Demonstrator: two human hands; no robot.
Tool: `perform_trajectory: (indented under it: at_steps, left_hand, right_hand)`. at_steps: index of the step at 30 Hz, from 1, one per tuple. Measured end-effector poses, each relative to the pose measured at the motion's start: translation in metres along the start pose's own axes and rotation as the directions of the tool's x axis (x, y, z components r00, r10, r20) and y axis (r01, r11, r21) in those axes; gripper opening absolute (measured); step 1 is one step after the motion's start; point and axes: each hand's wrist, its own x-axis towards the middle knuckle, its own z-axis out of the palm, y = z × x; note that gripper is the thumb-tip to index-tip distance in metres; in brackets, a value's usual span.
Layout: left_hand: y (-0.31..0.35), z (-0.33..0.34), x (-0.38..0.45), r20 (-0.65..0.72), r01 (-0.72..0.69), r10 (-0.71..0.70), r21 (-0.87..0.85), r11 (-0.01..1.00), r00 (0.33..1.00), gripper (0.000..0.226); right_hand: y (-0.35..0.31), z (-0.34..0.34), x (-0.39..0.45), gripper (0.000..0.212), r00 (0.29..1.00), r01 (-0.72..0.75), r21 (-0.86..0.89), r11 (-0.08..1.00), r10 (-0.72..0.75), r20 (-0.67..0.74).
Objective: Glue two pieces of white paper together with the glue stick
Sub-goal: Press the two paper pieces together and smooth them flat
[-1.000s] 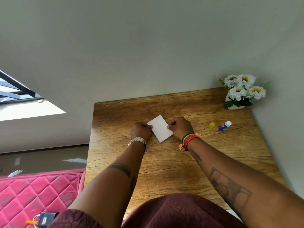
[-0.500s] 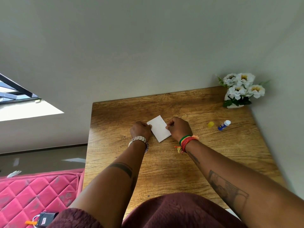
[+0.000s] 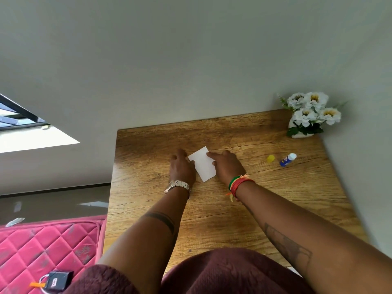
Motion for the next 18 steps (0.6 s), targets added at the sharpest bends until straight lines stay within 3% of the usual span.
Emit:
perform_trajectory:
  at_steps: [3, 5, 12, 18]
  left_hand:
    - [-0.015, 0.003, -0.009, 0.087, -0.298, 0.287, 0.360, 0.884, 0.954, 0.043]
    - [-0.020, 0.005, -0.013, 0.188, -0.374, 0.324, 0.419, 0.827, 0.927, 0.052]
    - [-0.024, 0.003, -0.015, 0.326, -0.362, 0.245, 0.375, 0.853, 0.913, 0.074]
    - [-0.020, 0.006, -0.012, 0.376, -0.333, 0.185, 0.379, 0.863, 0.908, 0.077]
  right_hand:
    - [0.000, -0.004, 0.004, 0.045, 0.999, 0.028, -0.043, 0.999, -0.027, 0.028]
    - [-0.001, -0.005, 0.006, 0.046, 0.998, 0.049, -0.066, 0.997, -0.046, 0.045]
    - [0.003, -0.018, 0.016, 0.048, 0.986, 0.127, -0.174, 0.977, -0.105, 0.127]
    - [-0.019, -0.031, 0.025, 0.072, 0.959, 0.268, -0.406, 0.874, -0.200, 0.202]
